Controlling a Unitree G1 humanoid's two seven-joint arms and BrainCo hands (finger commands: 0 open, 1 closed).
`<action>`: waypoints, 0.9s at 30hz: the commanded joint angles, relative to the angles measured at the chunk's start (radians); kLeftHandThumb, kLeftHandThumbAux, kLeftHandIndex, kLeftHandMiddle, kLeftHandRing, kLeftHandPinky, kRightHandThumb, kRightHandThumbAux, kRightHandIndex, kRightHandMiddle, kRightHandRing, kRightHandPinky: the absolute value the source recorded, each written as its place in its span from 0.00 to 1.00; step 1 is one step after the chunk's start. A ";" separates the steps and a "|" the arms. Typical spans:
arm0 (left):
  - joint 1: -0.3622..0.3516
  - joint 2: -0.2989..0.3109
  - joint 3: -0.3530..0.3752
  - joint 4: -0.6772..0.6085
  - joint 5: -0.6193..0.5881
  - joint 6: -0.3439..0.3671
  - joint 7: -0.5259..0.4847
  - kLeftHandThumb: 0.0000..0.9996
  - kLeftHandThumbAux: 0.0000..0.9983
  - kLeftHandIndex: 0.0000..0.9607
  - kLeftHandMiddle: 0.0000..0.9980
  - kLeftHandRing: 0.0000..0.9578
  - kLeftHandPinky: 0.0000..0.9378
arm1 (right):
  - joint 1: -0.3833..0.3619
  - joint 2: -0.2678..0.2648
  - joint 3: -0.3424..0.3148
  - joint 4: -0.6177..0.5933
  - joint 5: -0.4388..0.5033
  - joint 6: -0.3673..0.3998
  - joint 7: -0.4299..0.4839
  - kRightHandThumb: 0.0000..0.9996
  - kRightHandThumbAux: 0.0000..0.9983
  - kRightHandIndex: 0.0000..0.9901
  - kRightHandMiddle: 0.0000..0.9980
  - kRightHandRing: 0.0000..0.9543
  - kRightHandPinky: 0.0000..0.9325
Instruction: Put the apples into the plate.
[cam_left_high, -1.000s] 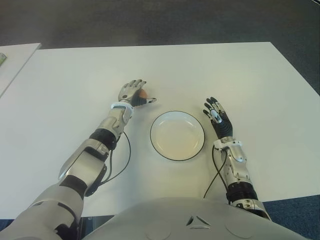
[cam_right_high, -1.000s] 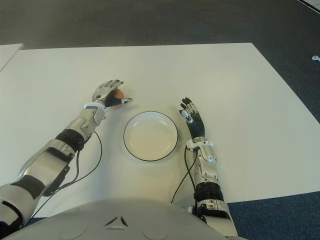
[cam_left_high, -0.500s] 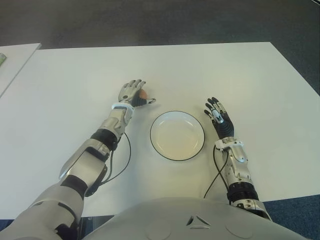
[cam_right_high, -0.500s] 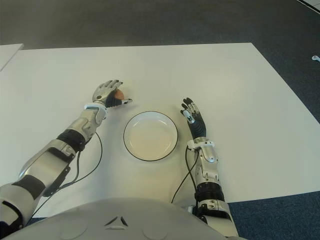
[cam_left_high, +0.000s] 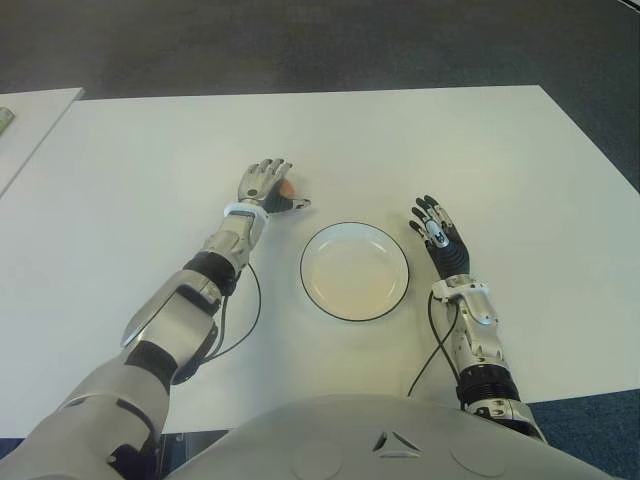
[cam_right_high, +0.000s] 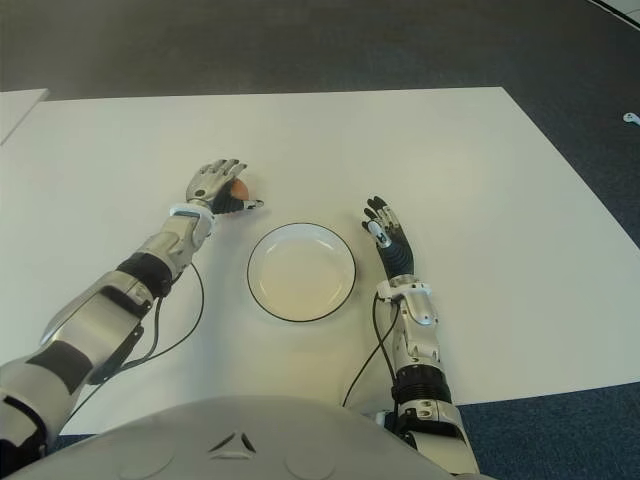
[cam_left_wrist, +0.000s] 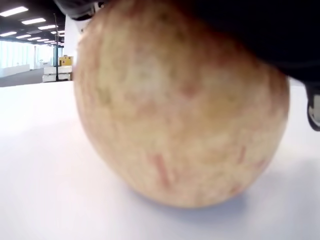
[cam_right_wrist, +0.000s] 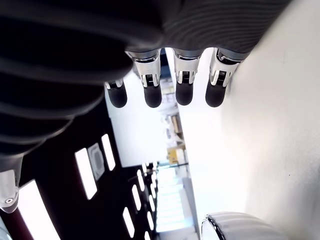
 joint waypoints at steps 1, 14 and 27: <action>0.052 -0.020 -0.069 0.084 0.046 0.037 -0.033 0.44 0.41 0.00 0.01 0.02 0.08 | 0.053 -0.001 -0.013 0.056 0.008 0.062 -0.001 0.01 0.48 0.00 0.06 0.01 0.00; 0.028 -0.005 -0.122 0.102 0.060 0.044 -0.081 0.90 0.63 0.40 0.46 0.51 0.52 | 0.049 0.010 -0.024 0.051 0.025 0.071 -0.003 0.01 0.48 0.00 0.05 0.00 0.00; 0.081 -0.017 -0.063 0.064 -0.012 -0.013 0.035 0.95 0.65 0.40 0.50 0.55 0.80 | 0.045 0.020 -0.046 0.043 0.055 0.085 -0.008 0.03 0.49 0.00 0.05 0.01 0.00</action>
